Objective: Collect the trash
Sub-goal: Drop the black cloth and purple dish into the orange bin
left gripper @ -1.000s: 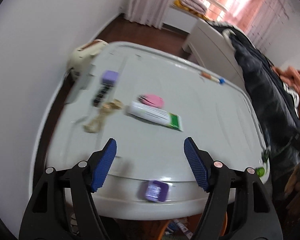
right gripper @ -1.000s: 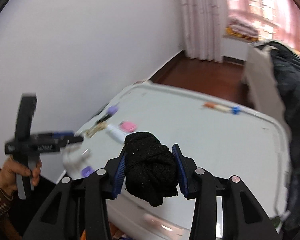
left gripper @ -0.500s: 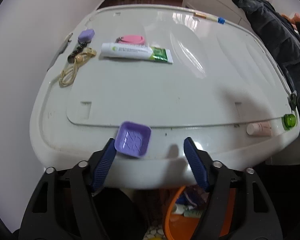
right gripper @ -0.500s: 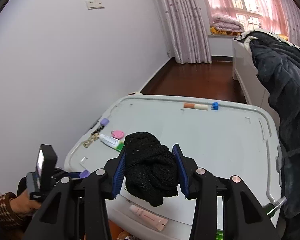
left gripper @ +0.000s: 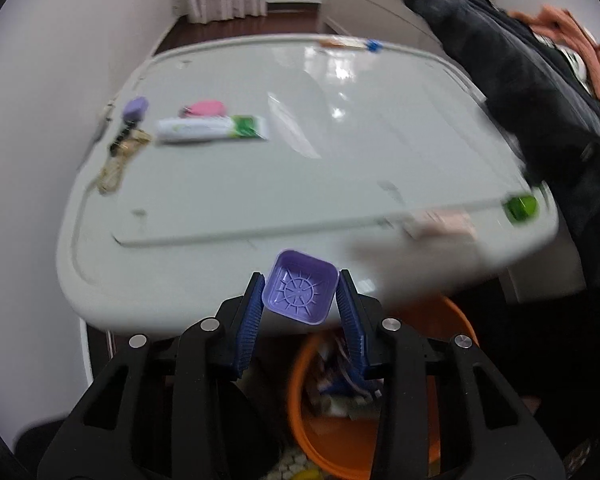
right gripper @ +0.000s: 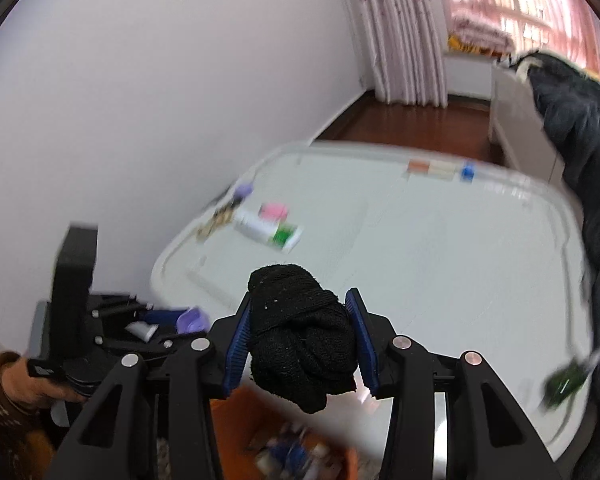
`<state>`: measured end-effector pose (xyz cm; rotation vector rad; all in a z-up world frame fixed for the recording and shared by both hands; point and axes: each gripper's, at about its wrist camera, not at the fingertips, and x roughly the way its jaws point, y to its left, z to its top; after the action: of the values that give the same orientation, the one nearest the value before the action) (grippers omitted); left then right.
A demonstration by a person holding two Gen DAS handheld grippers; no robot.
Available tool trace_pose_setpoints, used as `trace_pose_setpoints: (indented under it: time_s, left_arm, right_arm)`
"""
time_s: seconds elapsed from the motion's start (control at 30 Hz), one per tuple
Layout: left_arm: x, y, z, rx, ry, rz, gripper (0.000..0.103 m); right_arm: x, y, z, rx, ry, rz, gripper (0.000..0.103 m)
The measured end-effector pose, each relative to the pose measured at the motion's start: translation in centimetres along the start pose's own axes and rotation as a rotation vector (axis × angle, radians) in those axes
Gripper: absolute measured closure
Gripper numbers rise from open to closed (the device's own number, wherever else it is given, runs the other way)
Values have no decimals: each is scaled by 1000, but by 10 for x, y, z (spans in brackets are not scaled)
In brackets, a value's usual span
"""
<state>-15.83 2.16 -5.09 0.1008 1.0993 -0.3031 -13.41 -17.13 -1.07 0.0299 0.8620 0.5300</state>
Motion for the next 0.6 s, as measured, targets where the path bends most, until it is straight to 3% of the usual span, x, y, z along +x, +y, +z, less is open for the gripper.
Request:
trace_pose_setpoints:
  time_s: [0.23, 0.47, 0.6]
  left_arm:
    - [13, -43, -49, 98, 118, -61, 66]
    - [24, -54, -68, 137, 161, -31, 65]
    - [23, -59, -73, 145, 162, -19, 54]
  right_arm:
    - [18, 27, -107, 86, 237, 35, 58]
    - [27, 28, -151, 133, 359, -2, 55]
    - [28, 27, -156, 167, 377, -7, 34]
